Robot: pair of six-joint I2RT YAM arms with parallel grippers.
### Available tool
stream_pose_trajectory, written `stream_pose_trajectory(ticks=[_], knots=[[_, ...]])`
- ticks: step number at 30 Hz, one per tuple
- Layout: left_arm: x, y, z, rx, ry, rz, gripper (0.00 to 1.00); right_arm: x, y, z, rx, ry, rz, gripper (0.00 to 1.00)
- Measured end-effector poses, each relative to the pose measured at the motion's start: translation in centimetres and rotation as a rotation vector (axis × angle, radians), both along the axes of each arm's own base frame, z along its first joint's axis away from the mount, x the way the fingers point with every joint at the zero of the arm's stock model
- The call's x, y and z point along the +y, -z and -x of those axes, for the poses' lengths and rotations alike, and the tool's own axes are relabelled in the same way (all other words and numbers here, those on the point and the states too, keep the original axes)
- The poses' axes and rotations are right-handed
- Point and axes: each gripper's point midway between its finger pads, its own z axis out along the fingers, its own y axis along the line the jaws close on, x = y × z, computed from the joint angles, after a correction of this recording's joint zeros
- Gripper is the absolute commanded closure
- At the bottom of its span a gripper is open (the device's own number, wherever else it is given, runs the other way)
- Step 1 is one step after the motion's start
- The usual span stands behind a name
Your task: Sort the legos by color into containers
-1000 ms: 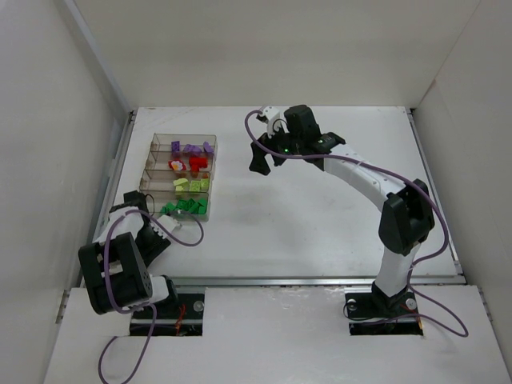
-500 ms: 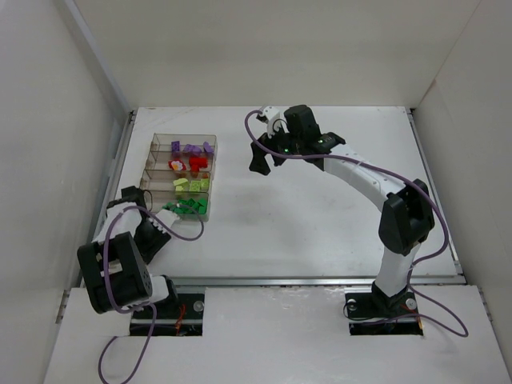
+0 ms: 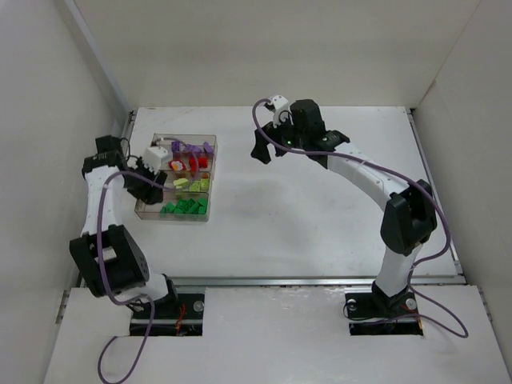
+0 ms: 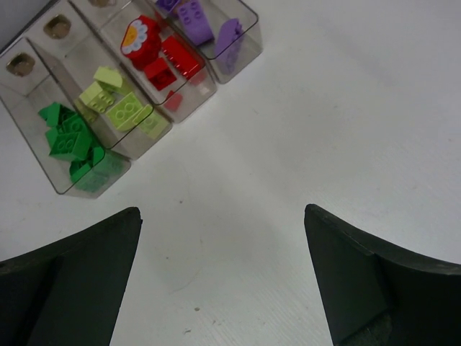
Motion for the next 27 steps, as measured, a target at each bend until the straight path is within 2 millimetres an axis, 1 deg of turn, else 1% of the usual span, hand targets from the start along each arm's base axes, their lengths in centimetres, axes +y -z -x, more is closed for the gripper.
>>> stream_pose_trajectory(ticks=[3,5,6,7,8,9,12,14,15,17,19,22,23,24,25,26,27], knots=[[-0.3,-1.8,-5.9,-0.095,-0.102,0.126,0.86,-0.8,-0.3,-0.9,-0.009,0.044,-0.006,0.0],[-0.2,-2.2,-9.7,-0.145,-0.175,0.193,0.86,-1.4,-0.4,-1.5,-0.012,0.067,-0.009,0.0],[0.0,-2.2,-11.6,-0.165,-0.213,0.217,0.86,-1.7,-0.5,-1.8,-0.013,0.078,-0.011,0.0],[0.0,-1.9,-12.9,-0.175,-0.241,0.23,0.86,-1.9,-0.6,-2.0,-0.017,0.087,-0.013,0.0],[-0.1,-1.4,-14.9,-0.191,-0.267,0.245,0.86,-2.1,-0.6,-2.3,-0.02,0.096,-0.014,0.0],[-0.2,-1.3,-15.4,-0.196,-0.274,0.249,0.86,-2.4,-0.7,-2.5,-0.021,0.105,-0.016,0.0],[-0.6,0.1,-18.2,-0.209,-0.314,0.243,0.82,-3.2,-0.8,-3.2,-0.026,0.127,-0.016,0.0],[-0.8,0.8,-19.6,-0.218,-0.334,0.238,0.82,-3.4,-0.9,-3.6,-0.028,0.137,-0.018,0.0],[-0.8,1.0,-20.3,-0.224,-0.346,0.236,0.81,-3.6,-1.0,-4.0,-0.031,0.144,-0.02,0.0],[-0.3,1.5,-21.3,-0.235,-0.376,0.227,0.81,-3.7,-0.8,-4.5,-0.032,0.153,-0.02,0.0],[0.4,1.9,-22.0,-0.242,-0.408,0.213,0.78,-3.7,-0.4,-4.7,-0.026,0.157,-0.018,0.0],[0.9,2.4,-22.1,-0.248,-0.431,0.194,0.72,-3.7,0.2,-4.9,-0.015,0.161,-0.013,0.0],[1.1,2.6,-22.0,-0.253,-0.436,0.189,0.68,-3.7,0.4,-4.9,-0.012,0.161,-0.012,0.0],[1.2,2.8,-21.8,-0.254,-0.438,0.186,0.56,-3.6,0.4,-5.0,-0.01,0.162,-0.011,0.0],[1.2,3.1,-21.5,-0.255,-0.441,0.182,0.5,-3.6,0.5,-5.1,-0.01,0.162,-0.011,0.0],[1.2,3.5,-21.2,-0.25,-0.443,0.179,0.44,-3.6,0.5,-5.1,-0.007,0.163,-0.013,0.0],[1.2,4.1,-20.7,-0.239,-0.446,0.175,0.41,-3.5,0.5,-5.2,-0.008,0.163,-0.014,0.0]])
